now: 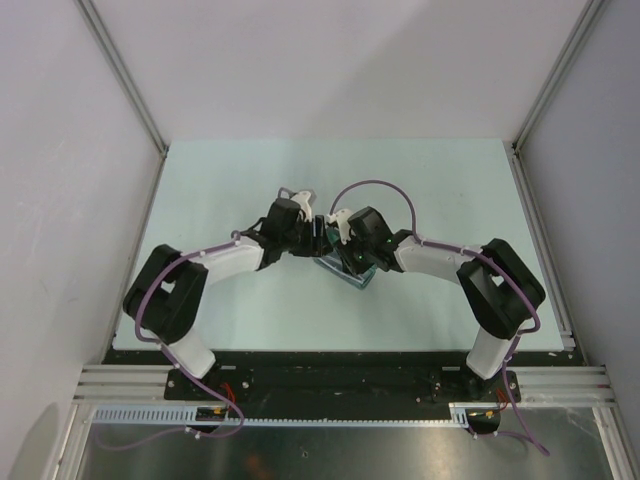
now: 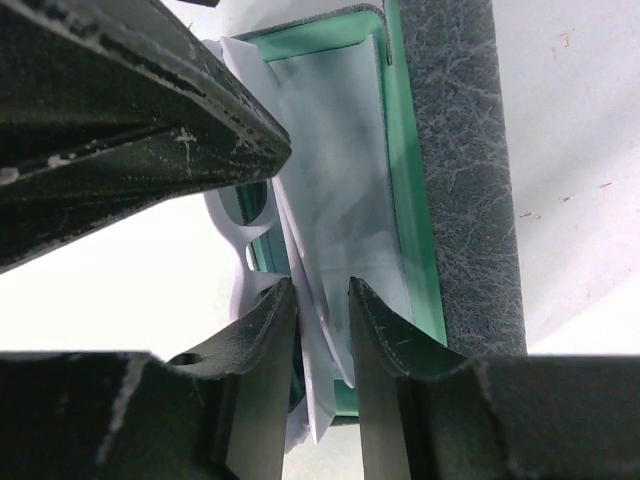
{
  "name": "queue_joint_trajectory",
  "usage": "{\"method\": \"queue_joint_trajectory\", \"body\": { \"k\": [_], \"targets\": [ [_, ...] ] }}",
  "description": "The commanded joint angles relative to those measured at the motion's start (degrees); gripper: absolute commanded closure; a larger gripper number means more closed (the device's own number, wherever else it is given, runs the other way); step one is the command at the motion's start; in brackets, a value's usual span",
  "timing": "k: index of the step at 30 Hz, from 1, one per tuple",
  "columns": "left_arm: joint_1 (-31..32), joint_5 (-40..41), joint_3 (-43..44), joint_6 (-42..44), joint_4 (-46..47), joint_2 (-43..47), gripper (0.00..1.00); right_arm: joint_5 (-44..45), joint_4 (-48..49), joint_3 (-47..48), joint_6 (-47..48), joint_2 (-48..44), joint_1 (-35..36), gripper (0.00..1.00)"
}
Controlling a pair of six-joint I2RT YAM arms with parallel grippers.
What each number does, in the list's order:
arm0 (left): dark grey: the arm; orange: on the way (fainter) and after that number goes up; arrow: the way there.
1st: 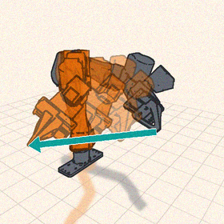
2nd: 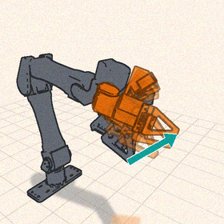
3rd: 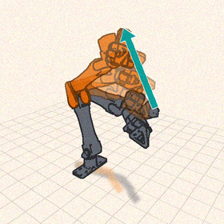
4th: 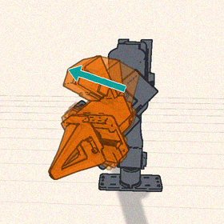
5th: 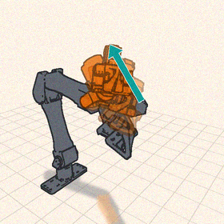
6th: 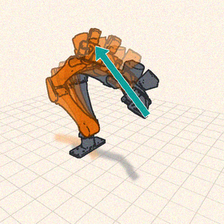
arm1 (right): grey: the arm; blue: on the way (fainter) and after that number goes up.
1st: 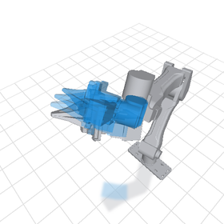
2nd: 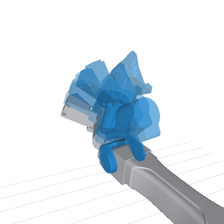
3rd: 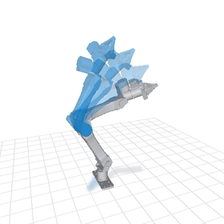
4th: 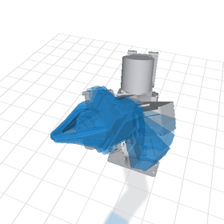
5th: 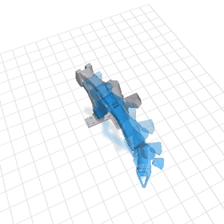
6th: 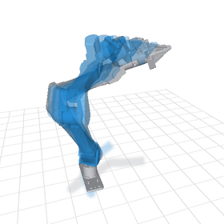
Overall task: Organize the sunglasses
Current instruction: Place the sunglasses in the sunglasses case.
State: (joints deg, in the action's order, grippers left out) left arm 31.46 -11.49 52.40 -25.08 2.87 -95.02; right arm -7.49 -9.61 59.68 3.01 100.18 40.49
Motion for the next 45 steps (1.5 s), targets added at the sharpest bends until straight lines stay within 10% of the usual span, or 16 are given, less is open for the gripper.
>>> {"method": "queue_joint_trajectory", "body": {
  "k": [1,8,25,41,45],
  "targets": [
    [0.44,6.28,-1.33,-1.55,1.7,1.24,0.36,1.86,0.64,-0.18,-0.72,-1.48,0.03,0.68],
    [0.44,5.7,-2.74,1.08,1.78,7.04,0.35,0.28,0.99,-0.18,-1.34,-0.96,-0.76,0.89],
    [0.44,0.76,-5.55,1.53,5.74,7.57,0.34,-8.86,0.82,-0.18,5.25,-2.18,-1.82,0.98],
    [1.14,4.81,-9.42,-1.99,10.83,1.25,0.33,-9.65,0.99,-0.18,4.11,-1.57,-1.64,0.93],
    [1.93,5.24,-9.34,-2.52,11.71,0.36,0.33,-9.3,0.91,-0.18,4.03,-2.44,-1.64,0.79]
  ]
}}
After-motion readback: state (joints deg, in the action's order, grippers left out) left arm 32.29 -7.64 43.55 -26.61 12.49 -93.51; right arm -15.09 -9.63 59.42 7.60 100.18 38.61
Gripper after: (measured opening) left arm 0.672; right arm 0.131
